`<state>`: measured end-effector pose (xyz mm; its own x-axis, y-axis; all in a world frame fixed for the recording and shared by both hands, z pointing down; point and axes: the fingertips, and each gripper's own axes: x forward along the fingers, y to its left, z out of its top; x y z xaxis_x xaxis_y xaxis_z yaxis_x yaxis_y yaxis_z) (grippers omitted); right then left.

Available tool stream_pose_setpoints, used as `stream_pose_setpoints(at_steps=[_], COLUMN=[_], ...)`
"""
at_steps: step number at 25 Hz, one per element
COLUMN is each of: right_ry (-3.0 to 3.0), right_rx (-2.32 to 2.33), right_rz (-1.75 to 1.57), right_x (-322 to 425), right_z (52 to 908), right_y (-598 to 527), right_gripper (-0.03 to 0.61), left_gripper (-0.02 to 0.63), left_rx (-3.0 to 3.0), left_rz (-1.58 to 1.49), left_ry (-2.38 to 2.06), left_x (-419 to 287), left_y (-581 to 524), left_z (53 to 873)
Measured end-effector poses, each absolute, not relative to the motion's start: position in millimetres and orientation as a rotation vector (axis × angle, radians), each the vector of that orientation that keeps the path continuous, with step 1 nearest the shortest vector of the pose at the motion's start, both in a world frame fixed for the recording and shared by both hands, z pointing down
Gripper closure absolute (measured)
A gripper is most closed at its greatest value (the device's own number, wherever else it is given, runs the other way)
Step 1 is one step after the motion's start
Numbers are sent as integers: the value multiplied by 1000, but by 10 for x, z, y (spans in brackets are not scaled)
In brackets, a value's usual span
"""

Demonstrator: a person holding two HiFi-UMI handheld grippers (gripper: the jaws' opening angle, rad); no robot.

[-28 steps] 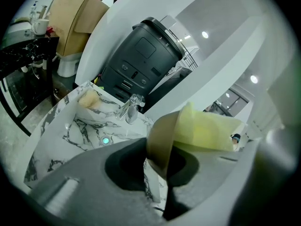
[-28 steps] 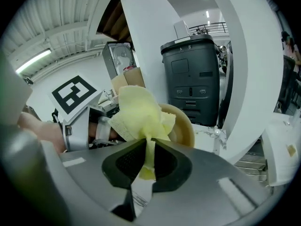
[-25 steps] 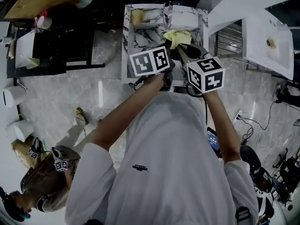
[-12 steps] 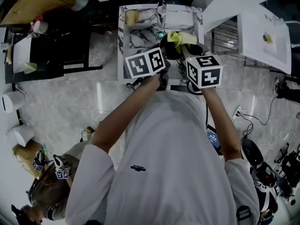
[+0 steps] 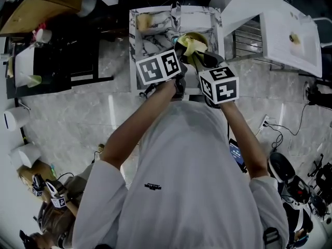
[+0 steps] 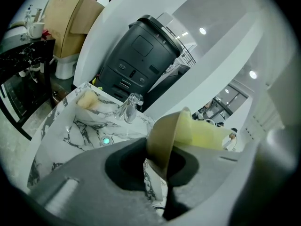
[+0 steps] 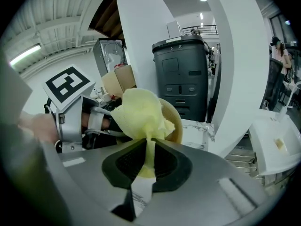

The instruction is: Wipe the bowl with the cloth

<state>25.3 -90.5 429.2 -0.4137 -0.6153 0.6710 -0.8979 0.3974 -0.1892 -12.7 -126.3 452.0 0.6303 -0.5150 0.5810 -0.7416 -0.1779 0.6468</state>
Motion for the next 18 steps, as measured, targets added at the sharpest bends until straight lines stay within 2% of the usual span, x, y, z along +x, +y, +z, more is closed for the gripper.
stream_pose_setpoints(at_steps=[9,18], right_ry=[-2232,-2151], right_rx=[1172,1240], right_rz=[669,566], right_x=[76,131], right_z=[4226,4279], right_y=[-885,-1072], right_gripper=[545,543], left_gripper=[557,557], left_rx=[1870,1916], left_rz=[320,372], left_ry=[-978,-979], left_x=[-97,-93], left_y=[-1123,-983], left_z=[4559,4571])
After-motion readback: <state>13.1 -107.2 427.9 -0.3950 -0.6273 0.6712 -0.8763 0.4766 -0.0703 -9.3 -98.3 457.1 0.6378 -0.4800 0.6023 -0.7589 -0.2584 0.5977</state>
